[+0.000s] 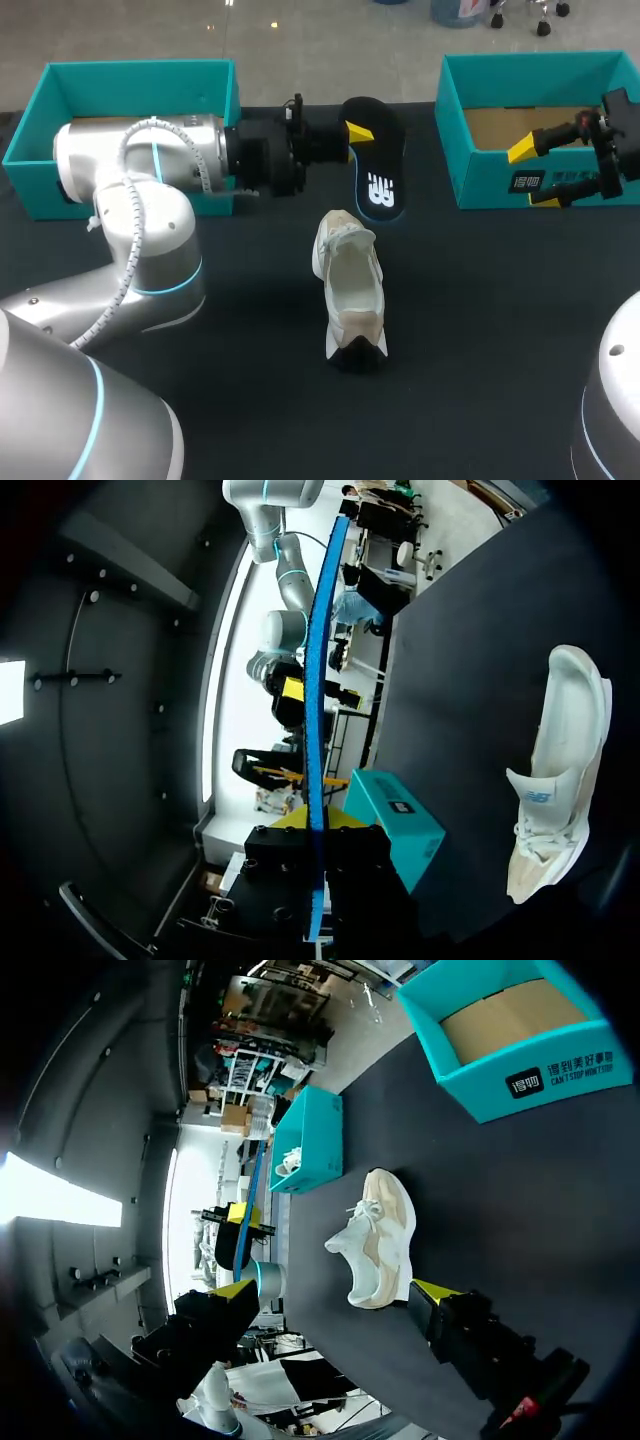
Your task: Take the shoe out of the shoebox, open the shoe tongue, remove and reinsert the insole, then place the shoe into the shoebox
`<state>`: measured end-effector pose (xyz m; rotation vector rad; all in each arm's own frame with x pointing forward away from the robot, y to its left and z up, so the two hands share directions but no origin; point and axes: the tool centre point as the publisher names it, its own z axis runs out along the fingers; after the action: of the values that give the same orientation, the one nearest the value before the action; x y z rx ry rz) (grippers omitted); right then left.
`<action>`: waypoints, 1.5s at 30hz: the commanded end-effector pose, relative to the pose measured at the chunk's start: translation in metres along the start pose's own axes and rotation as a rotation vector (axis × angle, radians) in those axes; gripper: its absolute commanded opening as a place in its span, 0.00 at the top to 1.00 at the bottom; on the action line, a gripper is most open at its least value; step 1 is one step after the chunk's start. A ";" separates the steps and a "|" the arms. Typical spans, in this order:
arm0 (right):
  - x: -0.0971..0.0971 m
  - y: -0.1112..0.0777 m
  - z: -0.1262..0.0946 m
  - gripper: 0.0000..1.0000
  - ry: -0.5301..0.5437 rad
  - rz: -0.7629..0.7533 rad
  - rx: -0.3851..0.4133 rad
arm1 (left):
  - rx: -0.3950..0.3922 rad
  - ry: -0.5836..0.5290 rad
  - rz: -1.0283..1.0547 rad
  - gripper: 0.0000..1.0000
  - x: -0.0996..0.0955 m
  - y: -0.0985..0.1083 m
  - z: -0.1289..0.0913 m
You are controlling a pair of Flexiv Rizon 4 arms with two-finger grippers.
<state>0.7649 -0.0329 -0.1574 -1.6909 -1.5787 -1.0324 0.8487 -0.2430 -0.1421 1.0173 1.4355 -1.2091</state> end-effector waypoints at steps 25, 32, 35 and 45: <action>-0.056 -0.051 -0.044 0.00 -0.260 0.045 -0.091 | -0.001 -0.001 0.001 1.00 0.000 0.000 0.001; -0.056 -0.068 -0.059 0.00 -0.252 0.061 -0.126 | -0.001 -0.001 0.001 1.00 0.000 0.000 0.001; -0.053 -0.071 -0.065 0.00 -0.226 0.065 -0.142 | -0.001 -0.001 0.001 1.00 0.000 0.000 0.001; -0.048 -0.069 -0.069 0.00 -0.196 0.066 -0.158 | -0.001 -0.001 0.001 1.00 0.000 0.000 0.001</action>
<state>0.6910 -0.1104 -0.1679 -1.9756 -1.5877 -0.9924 0.8488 -0.2431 -0.1421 1.0174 1.4356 -1.2091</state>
